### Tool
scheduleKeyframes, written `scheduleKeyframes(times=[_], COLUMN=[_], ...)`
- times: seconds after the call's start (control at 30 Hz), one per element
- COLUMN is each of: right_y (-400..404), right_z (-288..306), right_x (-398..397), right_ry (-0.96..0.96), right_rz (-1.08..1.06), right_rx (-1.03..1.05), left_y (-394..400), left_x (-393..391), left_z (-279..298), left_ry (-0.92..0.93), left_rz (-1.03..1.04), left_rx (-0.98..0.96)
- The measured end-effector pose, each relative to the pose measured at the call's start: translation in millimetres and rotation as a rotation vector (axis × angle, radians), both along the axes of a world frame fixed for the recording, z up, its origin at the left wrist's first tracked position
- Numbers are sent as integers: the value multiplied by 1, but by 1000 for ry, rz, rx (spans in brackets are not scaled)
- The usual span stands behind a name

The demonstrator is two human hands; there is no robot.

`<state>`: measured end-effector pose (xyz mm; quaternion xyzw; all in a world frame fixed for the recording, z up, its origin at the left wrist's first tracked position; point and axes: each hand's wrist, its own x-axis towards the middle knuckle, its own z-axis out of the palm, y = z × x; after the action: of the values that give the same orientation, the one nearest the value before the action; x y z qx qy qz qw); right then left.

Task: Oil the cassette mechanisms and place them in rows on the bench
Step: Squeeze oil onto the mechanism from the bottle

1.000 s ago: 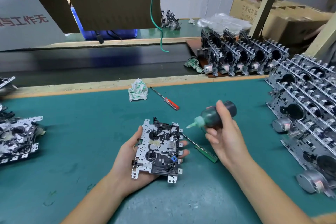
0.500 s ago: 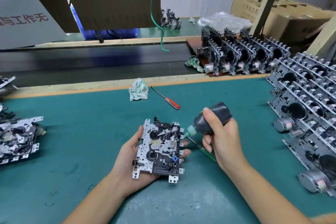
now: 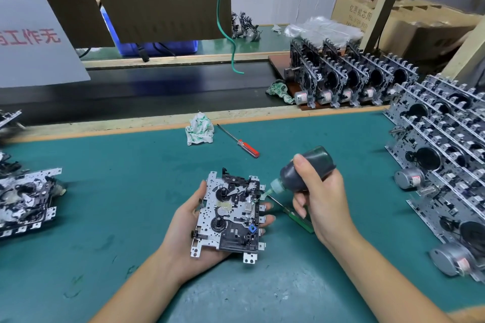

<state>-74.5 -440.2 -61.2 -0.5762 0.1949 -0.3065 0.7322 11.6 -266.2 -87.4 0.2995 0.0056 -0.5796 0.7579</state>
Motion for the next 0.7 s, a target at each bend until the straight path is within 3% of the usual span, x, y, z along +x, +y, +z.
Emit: scheduleKeyframes(times=[0.27,0.5,0.63,0.7], right_y=[-19,-31,-31,-31], right_z=[6,-9,-17,-20], right_x=[-3,0,5,6], right_ry=[2,183,176,180], right_rz=[-107,-77,-11,3], right_rx=[-10,-288,-120,-176], left_y=[-1,-3,-4,-4], left_x=[-1,-3,-3,-4], left_z=[-3,-1,1,2], left_ry=[-21,-37,-39,-49], left_rz=[-10,-23,-25,-28], left_rx=[28,28,14,20])
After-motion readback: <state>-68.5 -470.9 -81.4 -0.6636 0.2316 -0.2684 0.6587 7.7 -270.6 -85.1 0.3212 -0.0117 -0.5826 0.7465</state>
